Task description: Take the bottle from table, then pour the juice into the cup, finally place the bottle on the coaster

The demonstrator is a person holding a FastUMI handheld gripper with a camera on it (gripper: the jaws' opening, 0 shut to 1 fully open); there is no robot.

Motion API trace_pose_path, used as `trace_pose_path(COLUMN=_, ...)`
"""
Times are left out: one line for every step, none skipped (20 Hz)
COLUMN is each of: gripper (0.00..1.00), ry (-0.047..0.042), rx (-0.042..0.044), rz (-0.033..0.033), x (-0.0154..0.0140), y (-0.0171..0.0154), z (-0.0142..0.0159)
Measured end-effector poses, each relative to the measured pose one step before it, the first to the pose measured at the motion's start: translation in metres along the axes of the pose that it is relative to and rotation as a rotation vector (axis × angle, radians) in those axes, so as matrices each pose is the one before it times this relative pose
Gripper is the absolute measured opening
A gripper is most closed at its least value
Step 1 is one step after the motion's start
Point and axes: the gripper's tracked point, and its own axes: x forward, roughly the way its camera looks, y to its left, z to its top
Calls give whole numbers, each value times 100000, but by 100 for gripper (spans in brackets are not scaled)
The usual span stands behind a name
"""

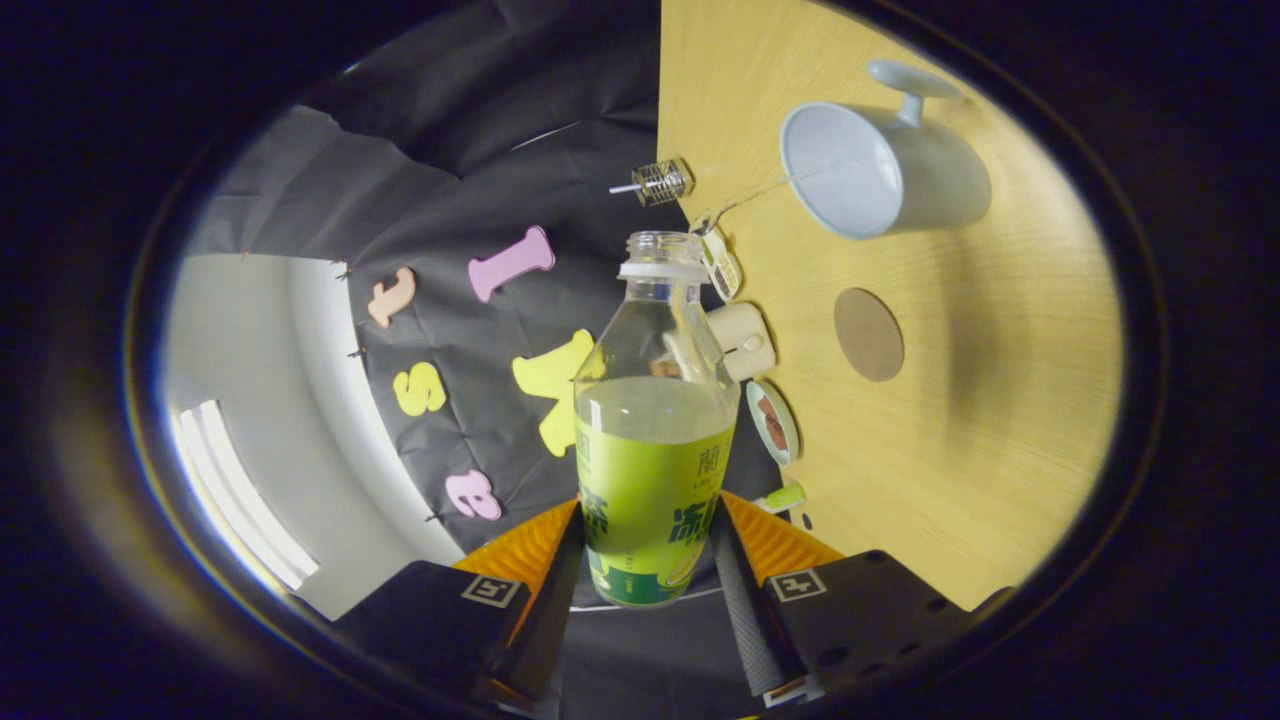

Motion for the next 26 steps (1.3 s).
trace_pose_path(gripper=75, ry=-241, rx=677, rz=821, x=215, y=237, z=82)
trace_pose_path(gripper=75, ry=-205, rx=738, rz=879, x=131, y=94, z=16)
trace_pose_path(gripper=75, ry=-355, rx=897, rz=180, x=140, y=78, z=74)
trace_pose_path(gripper=75, ry=-220, rx=585, rz=360, x=36, y=-35, z=-144)
trace_pose_path(gripper=75, ry=-165, rx=380, rz=49, x=135, y=40, z=16)
trace_pose_path(gripper=75, ry=22, rx=-49, rz=61, x=36, y=40, z=-173)
trace_pose_path(gripper=75, ry=-60, rx=56, rz=-29, x=78, y=88, z=-120)
trace_pose_path(gripper=75, ry=41, rx=424, rz=436, x=175, y=146, z=-30)
trace_pose_path(gripper=75, ry=-50, rx=880, rz=1410, x=176, y=401, z=-66)
trace_pose_path(gripper=75, ry=-582, rx=1129, rz=1217, x=1, y=358, z=-105)
trace_pose_path(gripper=75, ry=190, rx=1009, rz=765, x=115, y=189, z=-101)
trace_pose_path(gripper=75, ry=88, rx=979, rz=308, x=-148, y=97, z=-328)
trace_pose_path(gripper=75, ry=44, rx=748, rz=459, x=21, y=127, z=-183)
trace_pose_path(gripper=75, ry=-122, rx=806, rz=647, x=76, y=222, z=-131)
trace_pose_path(gripper=75, ry=-83, rx=1027, rz=748, x=263, y=83, z=-31)
trace_pose_path(gripper=75, ry=351, rx=860, rz=833, x=84, y=297, z=-95)
trace_pose_path(gripper=75, ry=140, rx=445, rz=664, x=155, y=171, z=-54)
trace_pose_path(gripper=75, ry=-293, rx=559, rz=590, x=-19, y=96, z=7)
trace_pose_path(gripper=75, ry=78, rx=553, rz=660, x=2, y=91, z=-68)
trace_pose_path(gripper=75, ry=-218, rx=544, rz=1143, x=0, y=264, z=-93)
trace_pose_path(gripper=75, ry=-470, rx=371, rz=1076, x=5, y=178, z=18)
trace_pose_path(gripper=75, ry=-284, rx=308, rz=990, x=54, y=159, z=45)
trace_pose_path(gripper=75, ry=-143, rx=453, rz=1021, x=42, y=159, z=62)
trace_pose_path(gripper=75, ry=-334, rx=638, rz=1403, x=15, y=533, z=-86)
trace_pose_path(gripper=75, ry=-4, rx=771, rz=1335, x=-387, y=691, z=73)
trace_pose_path(gripper=75, ry=-149, rx=571, rz=846, x=-168, y=359, z=0)
